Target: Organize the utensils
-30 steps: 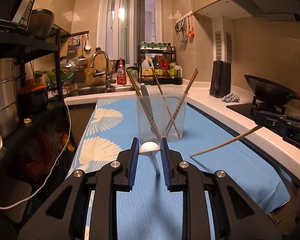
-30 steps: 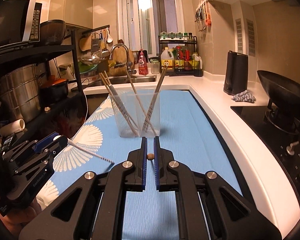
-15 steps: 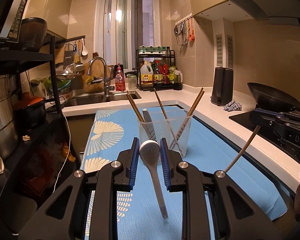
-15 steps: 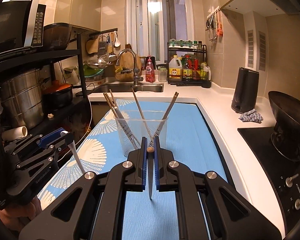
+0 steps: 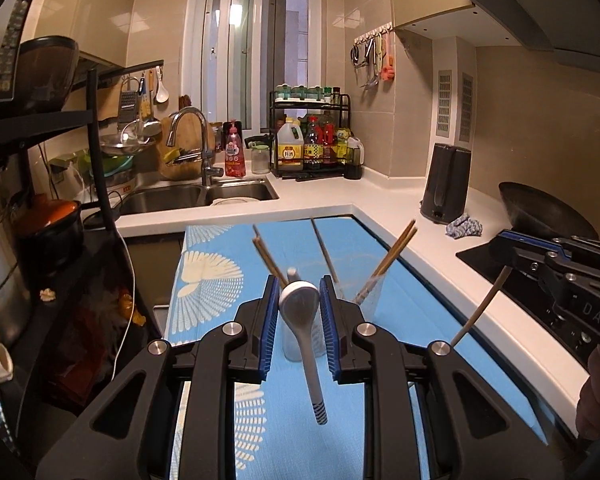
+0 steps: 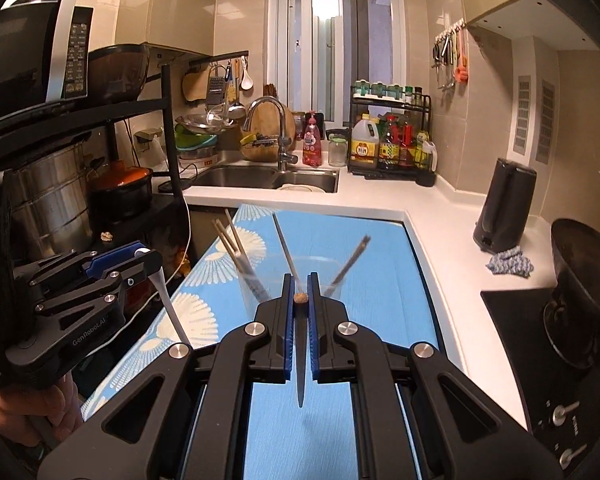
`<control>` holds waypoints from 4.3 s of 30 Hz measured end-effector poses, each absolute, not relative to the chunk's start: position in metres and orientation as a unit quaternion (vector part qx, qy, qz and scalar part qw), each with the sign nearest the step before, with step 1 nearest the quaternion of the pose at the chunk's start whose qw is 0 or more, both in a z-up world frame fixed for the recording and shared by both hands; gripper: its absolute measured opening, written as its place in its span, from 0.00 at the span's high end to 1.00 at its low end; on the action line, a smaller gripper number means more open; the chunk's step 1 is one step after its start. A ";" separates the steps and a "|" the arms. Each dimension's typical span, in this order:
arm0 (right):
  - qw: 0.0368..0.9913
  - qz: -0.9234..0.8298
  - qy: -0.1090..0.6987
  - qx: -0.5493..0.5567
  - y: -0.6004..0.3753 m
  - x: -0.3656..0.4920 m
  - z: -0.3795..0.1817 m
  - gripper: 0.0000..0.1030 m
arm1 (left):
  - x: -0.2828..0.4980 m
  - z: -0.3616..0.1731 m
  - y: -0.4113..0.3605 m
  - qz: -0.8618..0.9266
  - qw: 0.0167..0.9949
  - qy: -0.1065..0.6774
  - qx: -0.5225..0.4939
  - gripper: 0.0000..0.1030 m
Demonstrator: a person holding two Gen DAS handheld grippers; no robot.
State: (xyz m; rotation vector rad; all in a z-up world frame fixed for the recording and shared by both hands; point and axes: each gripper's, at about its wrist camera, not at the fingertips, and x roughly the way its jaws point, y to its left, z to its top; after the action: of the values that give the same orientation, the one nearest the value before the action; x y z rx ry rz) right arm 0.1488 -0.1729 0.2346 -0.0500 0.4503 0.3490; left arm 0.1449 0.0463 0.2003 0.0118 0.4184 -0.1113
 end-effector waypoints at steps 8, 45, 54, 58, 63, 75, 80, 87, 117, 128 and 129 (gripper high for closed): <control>0.964 0.188 0.185 -0.021 -0.164 0.193 0.305 0.94 | 0.194 0.266 0.043 -0.082 0.978 0.193 -0.009 0.80; 0.970 0.143 0.195 -0.029 -0.166 0.238 0.243 0.60 | 0.231 0.218 0.039 -0.069 0.978 0.194 -0.024 0.49; 0.980 0.101 0.169 -0.002 -0.201 0.155 0.189 0.22 | 0.161 0.152 0.038 -0.031 0.979 0.195 -0.041 0.23; 0.982 0.086 0.167 -0.007 -0.212 0.138 0.162 0.11 | 0.141 0.117 0.038 -0.013 0.977 0.210 -0.042 0.14; 0.981 0.074 0.178 -0.004 -0.224 0.135 0.132 0.08 | 0.131 0.090 0.036 -0.003 0.974 0.225 -0.038 0.07; 0.980 0.087 0.181 0.010 -0.229 0.130 0.102 0.07 | 0.120 0.064 0.025 0.020 0.970 0.239 -0.039 0.07; 0.979 0.091 0.183 0.003 -0.226 0.128 0.098 0.07 | 0.118 0.056 0.021 0.028 0.969 0.244 -0.040 0.07; 0.978 0.091 0.188 -0.009 -0.224 0.129 0.093 0.06 | 0.121 0.052 0.016 0.029 0.967 0.252 -0.037 0.07; 0.978 0.082 0.192 -0.007 -0.228 0.133 0.088 0.06 | 0.118 0.057 0.010 0.022 0.969 0.242 -0.038 0.07; 0.978 0.082 0.190 -0.008 -0.229 0.132 0.089 0.06 | 0.118 0.058 0.011 0.023 0.969 0.241 -0.039 0.07; 0.978 0.082 0.190 -0.008 -0.229 0.132 0.089 0.06 | 0.118 0.058 0.011 0.023 0.969 0.241 -0.040 0.07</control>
State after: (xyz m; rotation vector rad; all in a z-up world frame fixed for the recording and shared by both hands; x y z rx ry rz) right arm 0.1324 -0.2292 0.0886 -0.0167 0.3835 0.1657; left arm 0.1182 0.0113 0.0582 -0.0806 0.4877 0.0472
